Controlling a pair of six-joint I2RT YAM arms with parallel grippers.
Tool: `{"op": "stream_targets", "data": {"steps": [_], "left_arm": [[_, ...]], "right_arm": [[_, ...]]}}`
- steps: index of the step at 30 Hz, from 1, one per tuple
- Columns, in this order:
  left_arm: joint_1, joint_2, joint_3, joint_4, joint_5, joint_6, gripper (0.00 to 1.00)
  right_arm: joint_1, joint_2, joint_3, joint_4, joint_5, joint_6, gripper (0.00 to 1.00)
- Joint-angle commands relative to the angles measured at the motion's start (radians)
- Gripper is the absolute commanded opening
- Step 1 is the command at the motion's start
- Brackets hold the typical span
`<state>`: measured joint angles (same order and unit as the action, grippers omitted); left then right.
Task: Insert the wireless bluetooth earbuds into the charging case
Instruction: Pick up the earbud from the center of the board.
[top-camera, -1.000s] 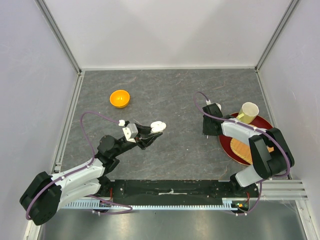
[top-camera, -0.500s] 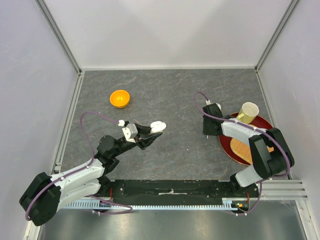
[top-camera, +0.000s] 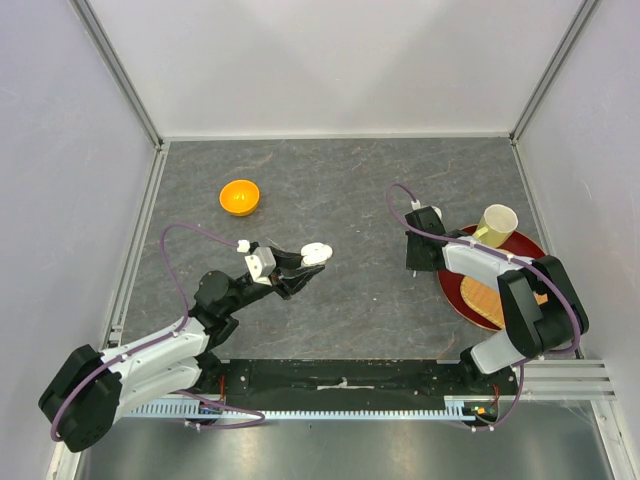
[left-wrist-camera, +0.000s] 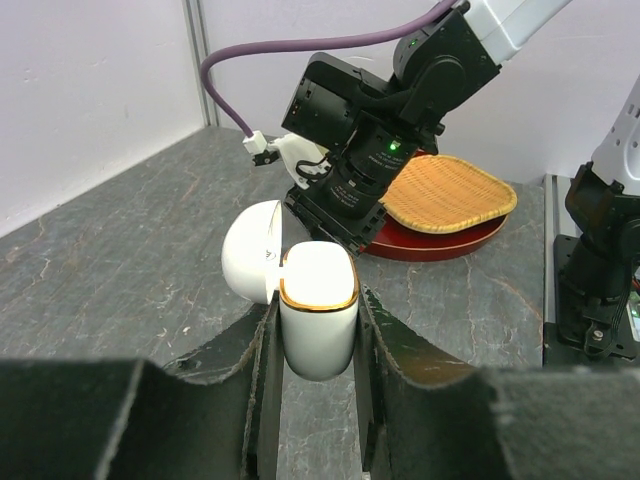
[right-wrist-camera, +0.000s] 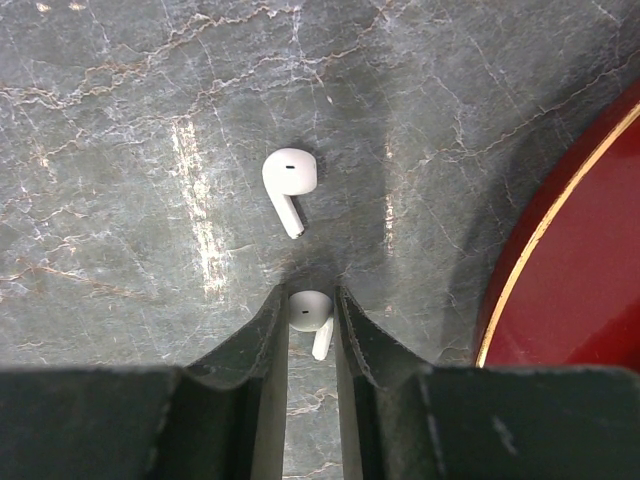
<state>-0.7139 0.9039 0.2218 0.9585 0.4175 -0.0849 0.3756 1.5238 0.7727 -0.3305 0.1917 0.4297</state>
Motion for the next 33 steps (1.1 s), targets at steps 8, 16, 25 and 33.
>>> {"op": "stream_targets", "data": {"steps": [8,16,25,33], "left_arm": [[-0.001,-0.010,0.007,0.019,-0.022,0.040,0.02],[-0.001,0.012,0.013,0.034,-0.020,0.025,0.02],[0.001,0.036,0.005,0.091,-0.031,-0.004,0.02],[0.001,0.056,-0.002,0.143,-0.037,-0.032,0.02]], "right_arm": [[-0.003,-0.102,-0.021,-0.007,-0.006,-0.014,0.13],[0.002,-0.333,-0.090,0.054,-0.028,0.006,0.06],[0.084,-0.606,-0.161,0.168,0.050,0.055,0.00],[0.262,-0.737,-0.171,0.246,0.187,0.069,0.00]]}}
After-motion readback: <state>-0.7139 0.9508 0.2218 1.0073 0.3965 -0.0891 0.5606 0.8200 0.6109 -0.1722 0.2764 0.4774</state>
